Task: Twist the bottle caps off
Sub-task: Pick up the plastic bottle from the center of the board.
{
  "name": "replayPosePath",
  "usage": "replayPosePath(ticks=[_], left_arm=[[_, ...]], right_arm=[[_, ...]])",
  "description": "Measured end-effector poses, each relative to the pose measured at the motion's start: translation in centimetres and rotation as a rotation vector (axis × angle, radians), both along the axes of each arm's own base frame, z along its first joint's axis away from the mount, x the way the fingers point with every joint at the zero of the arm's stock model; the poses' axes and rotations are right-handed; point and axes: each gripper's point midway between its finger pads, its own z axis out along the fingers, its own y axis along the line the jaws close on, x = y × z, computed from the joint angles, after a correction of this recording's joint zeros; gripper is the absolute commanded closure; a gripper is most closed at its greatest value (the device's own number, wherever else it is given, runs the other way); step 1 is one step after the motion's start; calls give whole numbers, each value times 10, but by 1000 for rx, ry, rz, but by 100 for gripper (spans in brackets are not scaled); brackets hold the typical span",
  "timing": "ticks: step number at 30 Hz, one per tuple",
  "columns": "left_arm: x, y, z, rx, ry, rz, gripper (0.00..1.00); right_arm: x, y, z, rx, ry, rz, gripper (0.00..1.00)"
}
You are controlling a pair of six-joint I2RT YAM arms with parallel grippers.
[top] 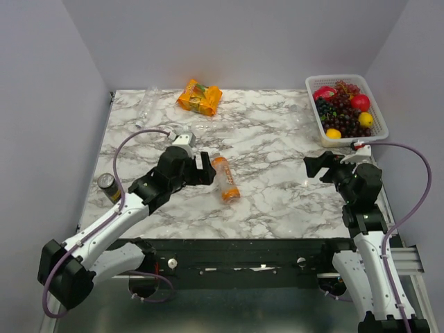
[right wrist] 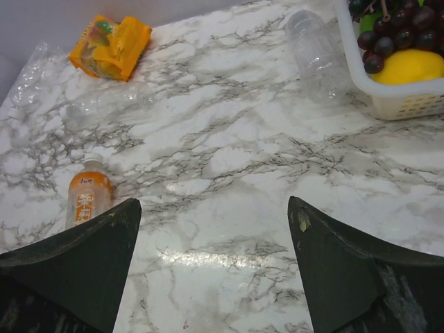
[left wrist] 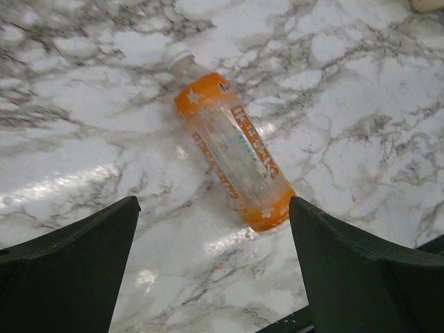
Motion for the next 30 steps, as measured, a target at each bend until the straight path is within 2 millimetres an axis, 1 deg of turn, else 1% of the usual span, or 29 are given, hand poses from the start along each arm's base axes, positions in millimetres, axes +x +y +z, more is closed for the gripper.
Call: replayPosePath(ticks=[1, 2, 3, 6, 8, 9, 13, 17, 19, 26, 30], left_arm=[[-4, -11, -14, -26, 36, -8, 1], [-7, -17, -25, -41, 64, -12, 1], [-8, -23, -40, -62, 106, -5, 1], [-5, -34, -73, -97, 192, 27, 1], [-1, -41, -92, -113, 245, 51, 1], [2, -44, -98, -123, 259, 61, 1], [13, -61, -110, -179, 288, 68, 1], [24, -73, -118, -186, 306, 67, 1], [29, -76, -122, -183, 309, 68, 1], [34, -82, -141, -171, 331, 65, 2], [45, -95, -141, -189, 325, 42, 7]], right_arm=[[0, 0, 1, 0, -3, 0, 6], [-1, 0, 2, 0, -8, 0, 5], [-2, 0, 4, 0, -14, 1, 6], [-4, 1, 8, 1, -30, 3, 6], [-5, 1, 10, 1, -38, 5, 5], [-5, 1, 11, 1, -42, 6, 5], [-7, 3, 13, 4, -49, 15, 6], [-8, 5, 13, 10, -50, 28, 6], [-8, 5, 14, 12, -52, 29, 6], [-10, 7, 18, 14, -67, 37, 5], [-11, 7, 18, 14, -69, 37, 5]])
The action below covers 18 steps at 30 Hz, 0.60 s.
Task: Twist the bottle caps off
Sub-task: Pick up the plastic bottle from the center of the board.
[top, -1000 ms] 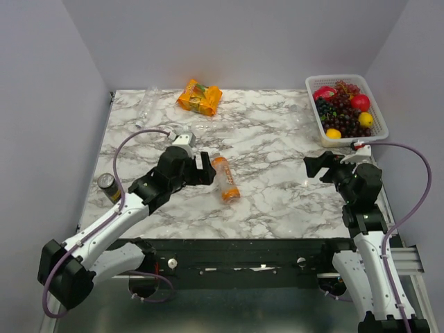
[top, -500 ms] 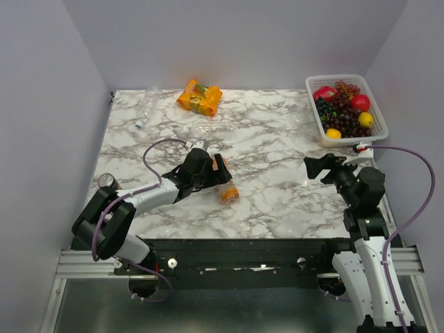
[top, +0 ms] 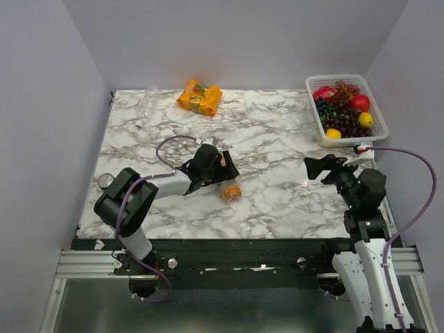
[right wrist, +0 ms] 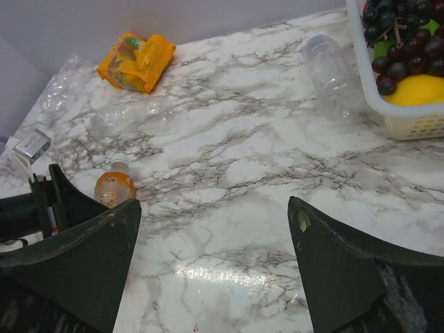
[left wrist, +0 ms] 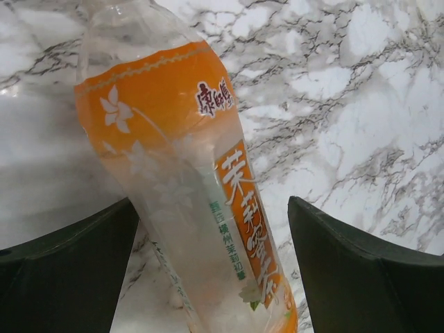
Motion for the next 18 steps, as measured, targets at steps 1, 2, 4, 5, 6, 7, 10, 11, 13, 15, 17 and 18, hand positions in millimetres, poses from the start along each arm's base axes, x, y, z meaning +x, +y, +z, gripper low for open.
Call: replayPosePath(ticks=[1, 2, 4, 5, 6, 7, 10, 11, 13, 15, 17, 18], left_arm=[[4, -4, 0, -7, -2, -6, 10], [7, -9, 0, -16, -5, -14, 12], [15, -18, 0, -27, -12, -27, 19], [18, -21, -1, -32, -14, -33, 22], [21, -24, -1, -37, -17, -39, 25], [22, -26, -2, -36, -20, -44, 32], [26, -30, -4, -44, -33, -60, 41], [26, -31, -4, -44, -37, -64, 42], [26, -32, -4, -45, -44, -74, 46], [25, -33, -4, -46, -57, -89, 47], [23, -33, -4, -46, -66, -106, 49], [21, -32, -3, -43, -74, -120, 49]], right_arm=[[0, 0, 0, 0, 0, 0, 5], [0, 0, 0, 0, 0, 0, 5], [0, 0, 0, 0, -1, 0, 6], [0, 0, 0, 0, -2, 0, 5], [0, 0, 1, 0, -3, 0, 5], [-1, 0, 1, 0, -5, 0, 5], [-1, 0, 2, 0, -10, 0, 5], [-1, 0, 2, 0, -9, 0, 6], [-1, 0, 2, 0, -9, 0, 6], [-1, 0, 1, 0, -8, 0, 6], [-1, 0, 1, 0, -7, 0, 6], [-1, 0, 1, 0, -5, 0, 6]])
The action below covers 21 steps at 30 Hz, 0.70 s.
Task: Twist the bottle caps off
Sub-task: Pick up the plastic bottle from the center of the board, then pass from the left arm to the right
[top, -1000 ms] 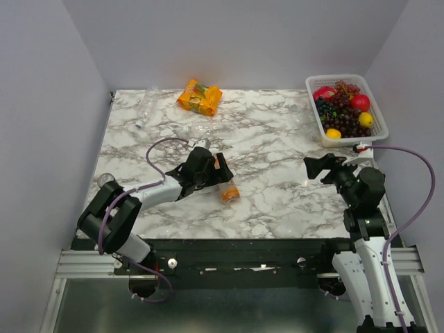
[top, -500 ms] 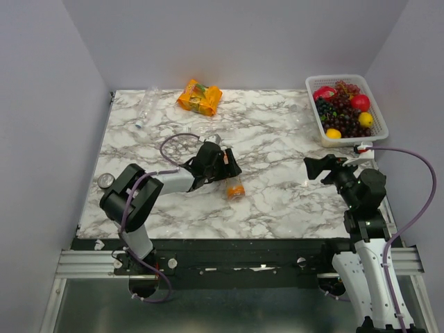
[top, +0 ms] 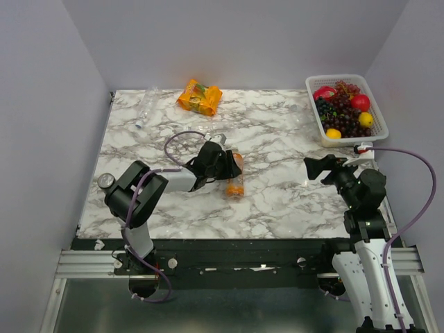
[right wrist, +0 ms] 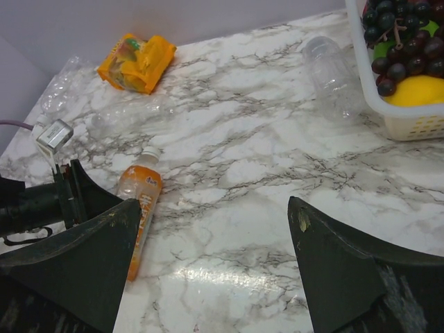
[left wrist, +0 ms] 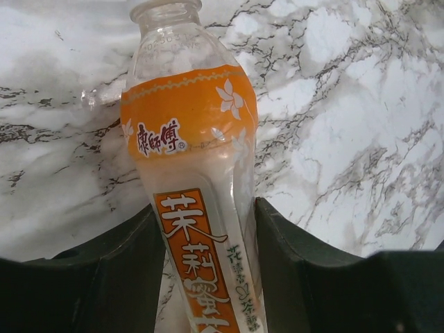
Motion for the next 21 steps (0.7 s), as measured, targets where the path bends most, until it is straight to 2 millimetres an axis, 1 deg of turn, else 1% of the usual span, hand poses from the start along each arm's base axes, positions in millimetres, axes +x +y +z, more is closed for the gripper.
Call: replayPosePath(ticks=[4, 6, 8, 10, 14, 15, 16, 19, 20, 21], left_arm=[[-9, 5, 4, 29, -32, -59, 49], [-14, 6, 10, 40, -50, -88, 49], [-19, 9, 22, 49, -70, -117, 49], [-25, 12, 37, 57, -95, -148, 49], [-43, 13, 94, 72, -181, -238, 48], [-49, 10, 114, 68, -213, -267, 48], [-53, 8, 131, 62, -243, -295, 49], [-69, 3, 185, 61, -372, -386, 49], [-74, 3, 199, 75, -422, -412, 49], [-77, 4, 207, 92, -462, -433, 49]], right_arm=[[2, 0, -3, 0, 14, 0, 6], [2, 1, -5, 0, 21, 6, 6], [3, 3, -7, 1, 30, 16, 6], [4, 5, -11, 3, 44, 31, 6], [8, 14, -17, 12, 93, 84, 6], [9, 19, -15, 18, 104, 112, 7], [10, 22, -13, 24, 111, 134, 8], [13, 37, 6, 59, 113, 219, 11], [13, 43, 16, 78, 106, 254, 11], [14, 48, 24, 93, 100, 278, 12]])
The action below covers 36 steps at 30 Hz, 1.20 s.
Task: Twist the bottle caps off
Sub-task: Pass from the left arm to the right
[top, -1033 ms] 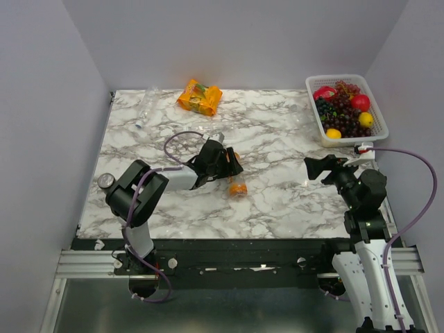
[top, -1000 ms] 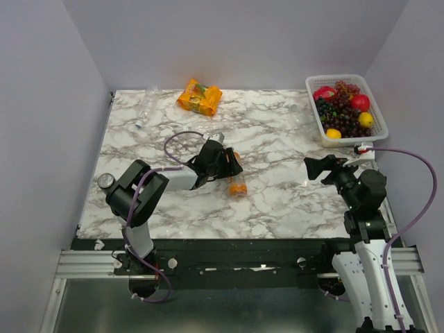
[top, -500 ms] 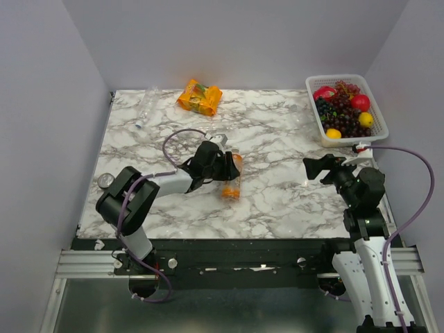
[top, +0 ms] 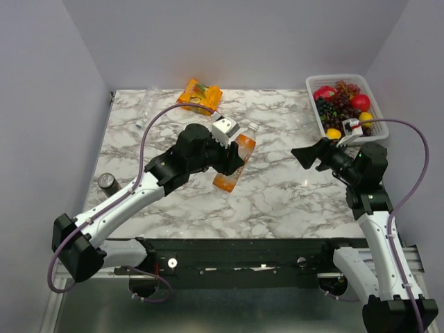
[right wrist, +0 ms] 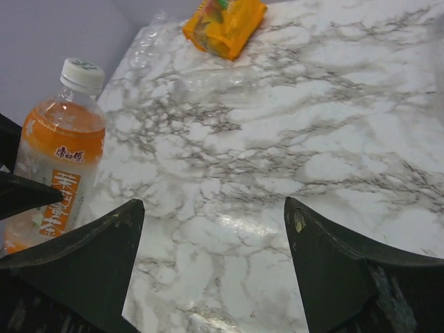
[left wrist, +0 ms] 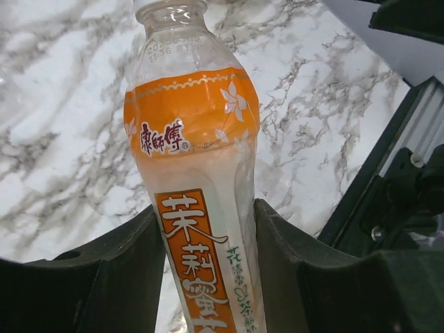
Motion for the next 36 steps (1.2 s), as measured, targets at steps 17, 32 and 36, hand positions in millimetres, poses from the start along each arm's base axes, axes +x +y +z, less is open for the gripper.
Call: replayPosePath(ticks=[17, 32, 36], left_arm=[[-32, 40, -44, 379, -316, 6, 48], [-47, 29, -39, 366, -360, -62, 48], [-49, 27, -39, 365, -361, -72, 48]], right_arm=[[-8, 114, 19, 217, 128, 424, 15], [3, 139, -8, 236, 224, 478, 23], [-2, 146, -3, 248, 213, 516, 29]])
